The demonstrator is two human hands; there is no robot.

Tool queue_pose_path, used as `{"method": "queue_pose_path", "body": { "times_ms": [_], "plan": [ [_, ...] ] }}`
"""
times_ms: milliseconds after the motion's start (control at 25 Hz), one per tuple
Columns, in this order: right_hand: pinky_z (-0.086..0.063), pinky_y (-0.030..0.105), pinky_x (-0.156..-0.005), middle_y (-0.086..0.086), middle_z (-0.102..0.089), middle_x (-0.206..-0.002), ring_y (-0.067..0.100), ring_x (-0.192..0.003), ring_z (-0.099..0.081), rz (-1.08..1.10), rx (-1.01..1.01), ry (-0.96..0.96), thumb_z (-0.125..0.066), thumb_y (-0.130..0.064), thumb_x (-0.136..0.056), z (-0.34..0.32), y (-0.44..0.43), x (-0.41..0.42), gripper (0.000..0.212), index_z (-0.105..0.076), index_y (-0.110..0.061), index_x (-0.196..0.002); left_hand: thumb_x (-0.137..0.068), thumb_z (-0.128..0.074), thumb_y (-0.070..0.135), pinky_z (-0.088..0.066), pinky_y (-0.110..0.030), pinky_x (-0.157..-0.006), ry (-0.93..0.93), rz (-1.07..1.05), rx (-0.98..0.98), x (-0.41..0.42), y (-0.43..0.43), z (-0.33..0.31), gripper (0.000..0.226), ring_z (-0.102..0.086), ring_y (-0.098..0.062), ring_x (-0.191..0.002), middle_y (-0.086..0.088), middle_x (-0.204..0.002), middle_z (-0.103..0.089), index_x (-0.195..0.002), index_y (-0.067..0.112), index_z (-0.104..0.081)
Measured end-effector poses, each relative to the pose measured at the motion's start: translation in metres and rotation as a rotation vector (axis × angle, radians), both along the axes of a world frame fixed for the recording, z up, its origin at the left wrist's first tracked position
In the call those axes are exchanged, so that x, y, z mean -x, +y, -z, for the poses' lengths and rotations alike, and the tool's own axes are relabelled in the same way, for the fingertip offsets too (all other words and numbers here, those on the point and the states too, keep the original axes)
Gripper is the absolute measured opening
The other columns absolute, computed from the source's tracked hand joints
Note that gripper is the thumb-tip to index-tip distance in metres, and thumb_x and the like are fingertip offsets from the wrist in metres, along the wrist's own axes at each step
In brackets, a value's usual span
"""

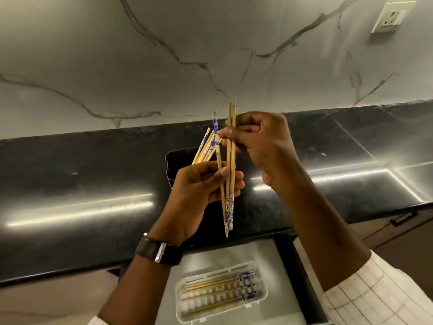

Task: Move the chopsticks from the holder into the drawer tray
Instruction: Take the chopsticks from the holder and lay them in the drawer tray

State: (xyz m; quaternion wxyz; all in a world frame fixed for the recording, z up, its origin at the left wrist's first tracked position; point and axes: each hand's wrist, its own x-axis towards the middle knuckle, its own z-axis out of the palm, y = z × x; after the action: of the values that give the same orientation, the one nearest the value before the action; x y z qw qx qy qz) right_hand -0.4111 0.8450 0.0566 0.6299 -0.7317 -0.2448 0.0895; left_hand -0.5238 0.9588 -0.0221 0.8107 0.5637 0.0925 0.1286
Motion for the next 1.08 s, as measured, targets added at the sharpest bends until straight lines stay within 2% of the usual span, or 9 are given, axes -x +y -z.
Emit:
{"method": "queue_pose_path", "body": {
  "times_ms": [120,200,320,480,680,760,840,920,1080],
  "plan": [
    [-0.063,0.029,-0.071,0.010,-0.081,-0.093,0.018,-0.082,-0.081,0.169,-0.203,0.066,-0.075,-0.007,-0.091,-0.002,-0.013,-0.002,0.013,-0.074,-0.007,-0.104,-0.100,-0.057,0.014,-0.063,-0.039,-0.083,0.091,-0.032,0.044,0.015,-0.008,0.018,0.024,-0.075,-0.038,-0.104,-0.022,-0.111,-0.077,-0.117,0.001,-0.070],
    [-0.063,0.025,-0.069,0.012,-0.081,-0.092,0.021,-0.084,-0.081,0.237,-0.394,0.130,-0.075,-0.006,-0.092,-0.003,-0.025,-0.001,0.014,-0.073,-0.006,-0.106,-0.099,-0.058,0.016,-0.063,-0.039,-0.082,0.120,-0.116,0.159,0.025,-0.010,0.027,0.026,-0.074,-0.038,-0.105,-0.023,-0.113,-0.076,-0.118,0.002,-0.070],
    [-0.064,0.029,-0.075,0.015,-0.082,-0.099,0.026,-0.093,-0.081,0.302,-0.667,0.263,-0.072,-0.002,-0.094,0.009,-0.041,0.008,0.021,-0.068,-0.001,-0.114,-0.101,-0.056,0.016,-0.063,-0.038,-0.079,0.112,-0.245,0.425,0.034,-0.012,0.035,0.029,-0.075,-0.035,-0.105,-0.024,-0.118,-0.075,-0.124,0.000,-0.066],
    [-0.063,0.037,-0.087,0.017,-0.080,-0.109,0.031,-0.106,-0.077,0.296,-0.848,0.368,-0.069,0.000,-0.094,0.053,-0.044,0.044,0.021,-0.062,-0.006,-0.113,-0.105,-0.051,0.015,-0.063,-0.040,-0.082,0.076,-0.275,0.577,0.036,-0.026,0.033,0.031,-0.073,-0.036,-0.112,-0.025,-0.123,-0.072,-0.129,-0.002,-0.062],
    [-0.062,0.036,-0.089,0.019,-0.078,-0.113,0.033,-0.112,-0.075,0.152,-0.759,0.358,-0.073,-0.007,-0.088,0.107,-0.050,0.094,0.017,-0.068,-0.014,-0.103,-0.104,-0.050,0.014,-0.064,-0.040,-0.081,0.030,-0.319,0.691,0.031,-0.034,0.016,0.030,-0.076,-0.035,-0.103,-0.029,-0.122,-0.071,-0.122,-0.005,-0.065],
    [-0.061,0.034,-0.092,0.014,-0.080,-0.113,0.029,-0.112,-0.075,0.146,-0.654,0.352,-0.075,-0.011,-0.084,0.119,-0.055,0.104,0.016,-0.071,-0.021,-0.096,-0.105,-0.048,0.016,-0.063,-0.041,-0.087,0.021,-0.335,0.681,0.032,-0.034,0.013,0.036,-0.074,-0.034,-0.108,-0.028,-0.126,-0.069,-0.130,-0.006,-0.061],
    [-0.059,0.033,-0.096,0.009,-0.081,-0.111,0.025,-0.111,-0.076,0.198,-0.560,0.379,-0.076,-0.014,-0.081,0.128,-0.055,0.113,0.017,-0.069,-0.018,-0.095,-0.106,-0.045,0.017,-0.061,-0.043,-0.091,0.029,-0.381,0.688,0.032,-0.037,0.012,0.038,-0.070,-0.036,-0.115,-0.026,-0.128,-0.069,-0.135,-0.005,-0.058],
    [-0.061,0.034,-0.094,0.008,-0.081,-0.109,0.026,-0.109,-0.076,0.254,-0.529,0.494,-0.077,-0.016,-0.077,0.135,-0.053,0.122,0.023,-0.069,-0.011,-0.098,-0.107,-0.046,0.016,-0.064,-0.042,-0.085,0.030,-0.469,0.709,0.029,-0.043,0.014,0.036,-0.073,-0.033,-0.109,-0.024,-0.124,-0.072,-0.133,-0.003,-0.059],
    [-0.066,0.035,-0.077,0.016,-0.081,-0.103,0.032,-0.097,-0.079,0.335,-0.589,0.838,-0.077,-0.016,-0.071,0.141,-0.046,0.141,0.029,-0.079,-0.007,-0.098,-0.105,-0.051,0.018,-0.064,-0.036,-0.073,0.044,-0.623,0.633,0.027,-0.052,0.024,0.026,-0.078,-0.023,-0.085,-0.014,-0.098,-0.077,-0.120,0.003,-0.067]
  ]
}}
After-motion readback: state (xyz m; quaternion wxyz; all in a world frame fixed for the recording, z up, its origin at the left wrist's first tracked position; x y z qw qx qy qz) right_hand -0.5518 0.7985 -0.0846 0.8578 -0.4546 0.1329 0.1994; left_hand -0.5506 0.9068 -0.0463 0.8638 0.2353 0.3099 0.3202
